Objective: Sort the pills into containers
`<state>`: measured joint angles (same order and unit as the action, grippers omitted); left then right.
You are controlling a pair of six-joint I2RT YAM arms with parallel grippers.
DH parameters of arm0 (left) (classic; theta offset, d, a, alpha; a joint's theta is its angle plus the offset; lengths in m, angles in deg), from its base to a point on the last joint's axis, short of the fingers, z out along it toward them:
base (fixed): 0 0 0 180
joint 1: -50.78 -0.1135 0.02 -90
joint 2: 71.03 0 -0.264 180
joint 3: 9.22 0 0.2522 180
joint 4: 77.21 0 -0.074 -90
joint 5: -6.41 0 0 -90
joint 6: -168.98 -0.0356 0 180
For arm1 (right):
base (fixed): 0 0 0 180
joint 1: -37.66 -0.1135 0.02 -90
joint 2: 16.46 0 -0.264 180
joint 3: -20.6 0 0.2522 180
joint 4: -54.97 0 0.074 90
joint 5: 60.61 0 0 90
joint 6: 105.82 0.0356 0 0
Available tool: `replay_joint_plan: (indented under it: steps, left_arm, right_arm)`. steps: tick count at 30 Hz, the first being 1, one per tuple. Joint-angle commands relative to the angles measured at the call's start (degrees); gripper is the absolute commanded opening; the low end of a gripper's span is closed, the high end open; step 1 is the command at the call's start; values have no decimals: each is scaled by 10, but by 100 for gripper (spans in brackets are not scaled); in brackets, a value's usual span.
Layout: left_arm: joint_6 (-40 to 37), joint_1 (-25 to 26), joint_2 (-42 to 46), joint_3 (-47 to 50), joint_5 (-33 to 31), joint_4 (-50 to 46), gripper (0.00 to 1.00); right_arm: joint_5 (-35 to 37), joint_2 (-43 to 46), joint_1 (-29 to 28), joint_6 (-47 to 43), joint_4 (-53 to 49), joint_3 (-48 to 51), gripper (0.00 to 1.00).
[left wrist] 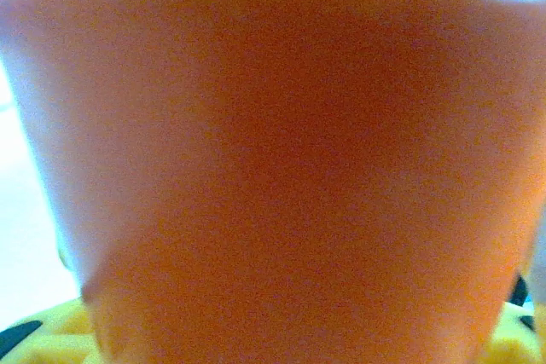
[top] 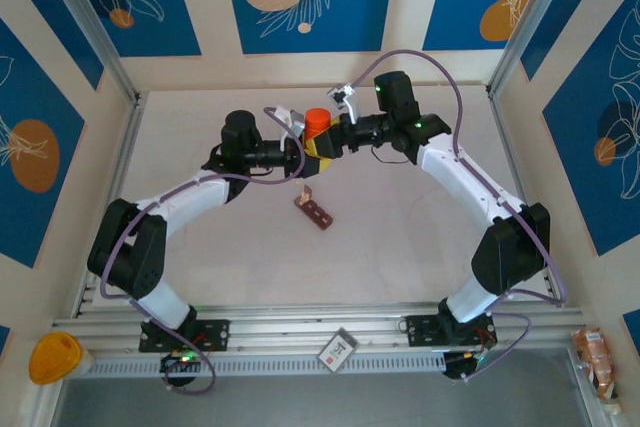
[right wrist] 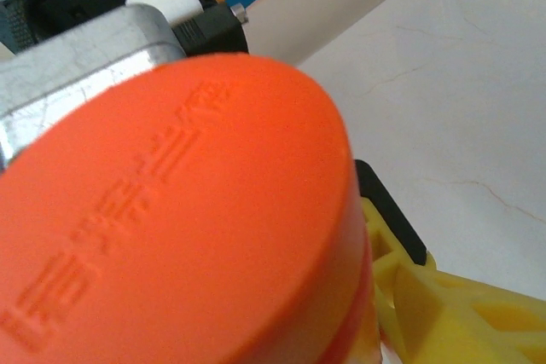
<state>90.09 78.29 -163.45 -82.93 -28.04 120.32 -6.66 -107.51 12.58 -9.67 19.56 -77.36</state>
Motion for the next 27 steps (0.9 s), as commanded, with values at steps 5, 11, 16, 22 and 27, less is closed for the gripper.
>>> replay_joint_plan:
  steps: [5,11,16,22,27]
  left_arm:
    - [5,0,1,-13,29,25,0]
    - [6,0,0,-12,28,29,0]
    - [7,0,9,5,-6,50,20]
    - [45,-4,15,38,-35,144,45]
    - [107,-14,-1,46,-38,234,51]
  right_arm:
    - [-16,5,6,24,26,-19,65]
    - [-20,4,7,30,33,-15,41]
    - [-23,11,12,53,67,10,34]
    - [-40,24,29,100,121,40,33]
    - [-55,29,35,117,136,50,33]
